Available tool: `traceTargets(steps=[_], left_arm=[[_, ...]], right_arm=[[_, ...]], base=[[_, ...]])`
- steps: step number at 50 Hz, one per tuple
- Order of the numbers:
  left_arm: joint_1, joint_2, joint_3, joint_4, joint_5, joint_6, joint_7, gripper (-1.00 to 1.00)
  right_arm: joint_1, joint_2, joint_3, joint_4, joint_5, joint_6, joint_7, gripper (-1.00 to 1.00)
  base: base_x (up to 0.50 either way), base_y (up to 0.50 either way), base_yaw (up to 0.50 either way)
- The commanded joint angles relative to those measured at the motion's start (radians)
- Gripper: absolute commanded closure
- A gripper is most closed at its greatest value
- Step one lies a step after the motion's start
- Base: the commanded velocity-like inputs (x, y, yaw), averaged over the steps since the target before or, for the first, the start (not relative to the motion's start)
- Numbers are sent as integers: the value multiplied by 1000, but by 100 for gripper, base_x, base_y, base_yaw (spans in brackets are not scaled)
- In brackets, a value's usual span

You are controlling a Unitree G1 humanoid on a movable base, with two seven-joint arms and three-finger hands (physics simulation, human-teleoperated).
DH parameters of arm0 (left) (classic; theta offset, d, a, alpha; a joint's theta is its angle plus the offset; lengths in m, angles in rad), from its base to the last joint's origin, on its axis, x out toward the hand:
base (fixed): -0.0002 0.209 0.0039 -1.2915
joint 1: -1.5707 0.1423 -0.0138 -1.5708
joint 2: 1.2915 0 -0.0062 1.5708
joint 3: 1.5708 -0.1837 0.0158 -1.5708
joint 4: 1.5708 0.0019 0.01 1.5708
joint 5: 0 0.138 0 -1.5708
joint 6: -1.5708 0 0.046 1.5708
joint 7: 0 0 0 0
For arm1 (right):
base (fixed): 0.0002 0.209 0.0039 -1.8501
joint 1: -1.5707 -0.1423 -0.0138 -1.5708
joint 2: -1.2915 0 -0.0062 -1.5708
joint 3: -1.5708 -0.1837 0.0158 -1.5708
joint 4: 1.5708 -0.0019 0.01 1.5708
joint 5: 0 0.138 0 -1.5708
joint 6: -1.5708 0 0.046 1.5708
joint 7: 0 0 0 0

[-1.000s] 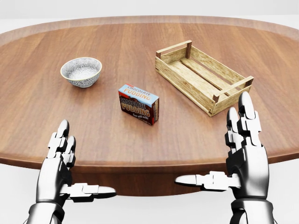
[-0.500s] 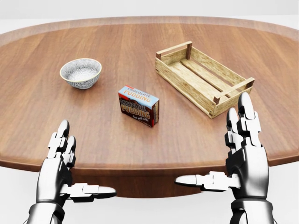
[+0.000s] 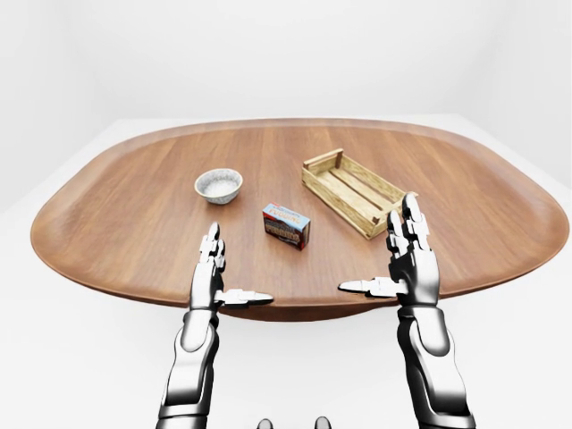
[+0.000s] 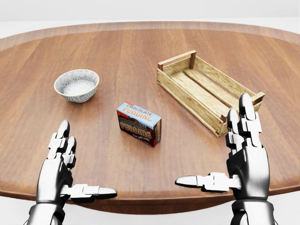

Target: Pick up the chocolate pudding and put it in the tray.

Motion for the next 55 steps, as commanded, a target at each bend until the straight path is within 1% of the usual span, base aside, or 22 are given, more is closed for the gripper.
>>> traceTargets(steps=[1,55], left_arm=[[0,0,0,0,0,0,0,-100],[0,0,0,0,0,0,0,-100]], right_arm=[[2,0,0,-3,1,0,0,-100],[0,0,1,4,2,0,0,-100]], base=[[25,0,0],[17,0,0]])
